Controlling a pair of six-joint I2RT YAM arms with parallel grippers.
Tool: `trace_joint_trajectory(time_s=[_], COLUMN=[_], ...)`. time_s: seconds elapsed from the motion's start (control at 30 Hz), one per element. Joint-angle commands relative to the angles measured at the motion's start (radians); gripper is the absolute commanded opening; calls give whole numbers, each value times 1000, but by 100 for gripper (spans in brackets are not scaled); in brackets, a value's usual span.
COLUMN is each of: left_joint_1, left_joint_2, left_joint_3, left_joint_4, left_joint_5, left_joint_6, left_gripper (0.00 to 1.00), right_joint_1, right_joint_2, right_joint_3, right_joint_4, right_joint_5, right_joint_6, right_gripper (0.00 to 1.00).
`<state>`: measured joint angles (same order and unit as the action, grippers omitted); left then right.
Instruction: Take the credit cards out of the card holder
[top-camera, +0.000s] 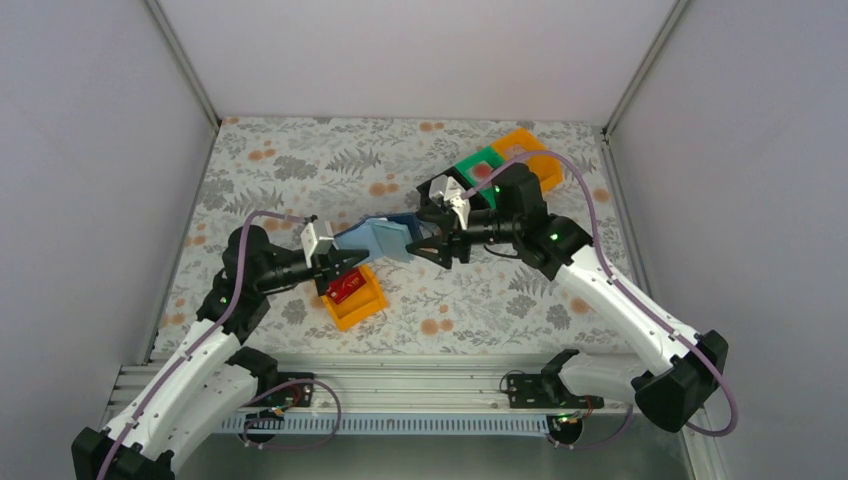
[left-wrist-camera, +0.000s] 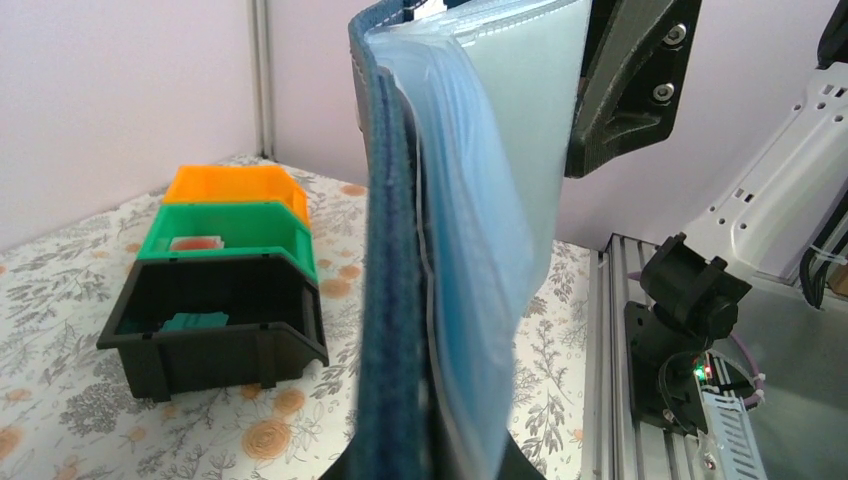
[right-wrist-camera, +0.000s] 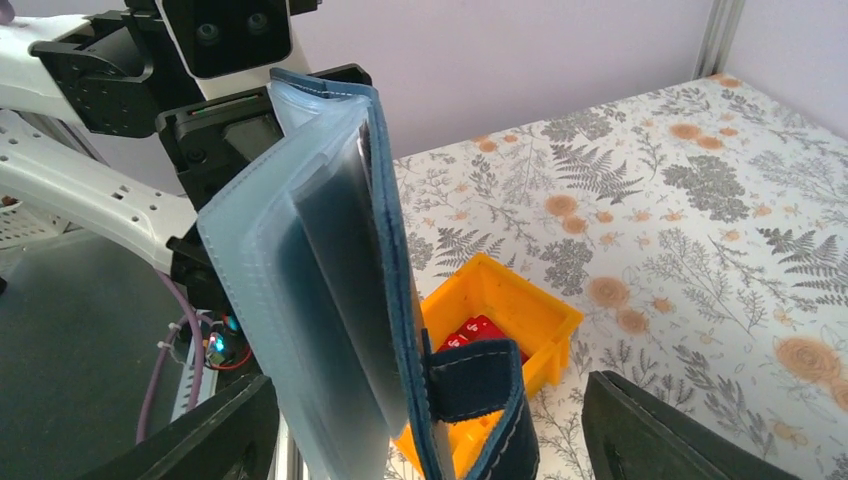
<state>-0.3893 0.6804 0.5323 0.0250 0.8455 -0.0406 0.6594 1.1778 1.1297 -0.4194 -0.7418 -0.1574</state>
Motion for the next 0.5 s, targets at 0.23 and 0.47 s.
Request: trace_joint_trajectory(time_s=[0.23, 0.47], left_joint_1=[-3, -4], left_joint_2=[-12, -18], left_joint_3=[-5, -9], left_joint_4=[47, 64], left_joint_5=[20, 36], left_joint_6=[-1, -8], left_gripper=[3, 2], right_joint_1=[14, 26], right_joint_2=[-14, 41], right_joint_3=[1, 21], right_joint_4=[58, 94], right_joint_5=[44, 31], right_joint_6=[27, 36], right_gripper=[63, 63])
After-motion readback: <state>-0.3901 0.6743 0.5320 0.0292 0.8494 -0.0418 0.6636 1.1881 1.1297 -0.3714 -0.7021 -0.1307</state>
